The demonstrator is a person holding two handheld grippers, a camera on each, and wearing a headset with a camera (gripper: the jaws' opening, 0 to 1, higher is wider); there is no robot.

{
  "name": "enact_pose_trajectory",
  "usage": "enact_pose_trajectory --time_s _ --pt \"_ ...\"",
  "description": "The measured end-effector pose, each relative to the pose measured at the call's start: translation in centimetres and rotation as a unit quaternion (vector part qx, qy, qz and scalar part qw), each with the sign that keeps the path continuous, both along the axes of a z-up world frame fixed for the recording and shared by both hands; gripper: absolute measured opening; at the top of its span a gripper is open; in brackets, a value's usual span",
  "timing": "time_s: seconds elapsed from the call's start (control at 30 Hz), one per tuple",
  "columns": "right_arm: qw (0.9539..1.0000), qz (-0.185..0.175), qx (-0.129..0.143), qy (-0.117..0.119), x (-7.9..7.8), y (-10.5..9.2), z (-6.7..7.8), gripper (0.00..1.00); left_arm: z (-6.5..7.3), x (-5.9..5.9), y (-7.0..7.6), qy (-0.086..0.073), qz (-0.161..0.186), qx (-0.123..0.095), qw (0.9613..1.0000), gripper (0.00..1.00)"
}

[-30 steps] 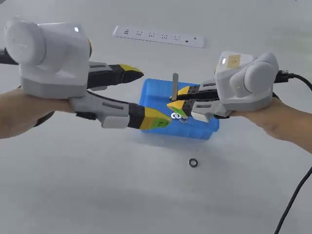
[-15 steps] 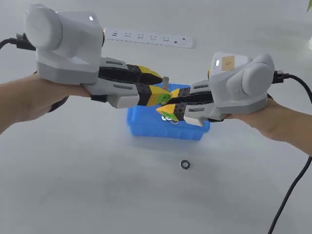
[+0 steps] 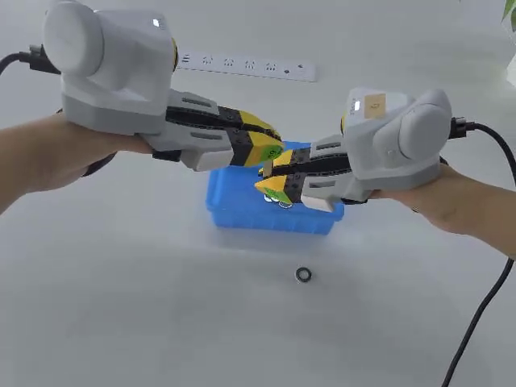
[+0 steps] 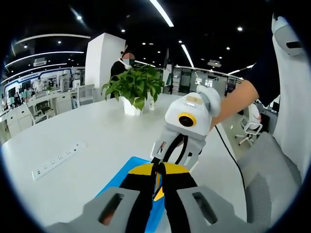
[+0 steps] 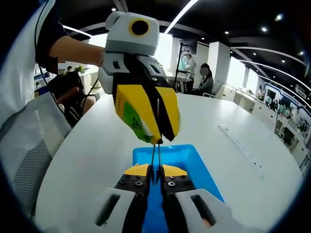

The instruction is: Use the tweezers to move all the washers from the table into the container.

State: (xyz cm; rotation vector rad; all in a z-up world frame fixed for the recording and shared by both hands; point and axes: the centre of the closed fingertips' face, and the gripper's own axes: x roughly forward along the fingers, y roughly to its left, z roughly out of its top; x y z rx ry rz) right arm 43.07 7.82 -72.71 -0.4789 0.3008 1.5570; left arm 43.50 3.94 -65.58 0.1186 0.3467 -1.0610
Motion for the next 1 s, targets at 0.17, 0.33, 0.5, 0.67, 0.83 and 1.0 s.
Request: enact_pose_trajectory --time_s 0.17,0.33,0.5,0.67,0.83,1.0 --pt "1.0000 0.000 -0.007 -0.007 0.2 -0.3 -0.1 0.09 0.0 0.0 -0.3 -0.039 -0.008 0.026 0.9989 0.07" --pt "0.9998 0.002 -0.016 -0.014 0.2 -0.5 -0.1 0.11 -0.1 0.1 -0.9 -0.059 -0.017 0.041 0.9973 0.05" --pt "0.9997 0.003 -0.017 -0.019 0.1 -0.3 0.2 0.12 0.0 0.2 -1.1 -0.074 -0.029 0.056 0.9953 0.05" --pt "0.9995 -0.007 -0.022 -0.021 0.3 -0.5 0.3 0.13 0.0 0.8 -0.6 -0.079 -0.021 0.059 0.9949 0.05" --pt "0.9985 -0.029 -0.030 -0.036 0.8 -1.2 0.7 0.18 0.2 0.9 -0.5 -0.079 -0.013 0.053 0.9954 0.05" --pt "0.9985 -0.039 -0.032 -0.018 1.0 -1.6 0.4 0.27 1.1 1.3 -0.4 -0.095 -0.008 0.053 0.9940 0.05"
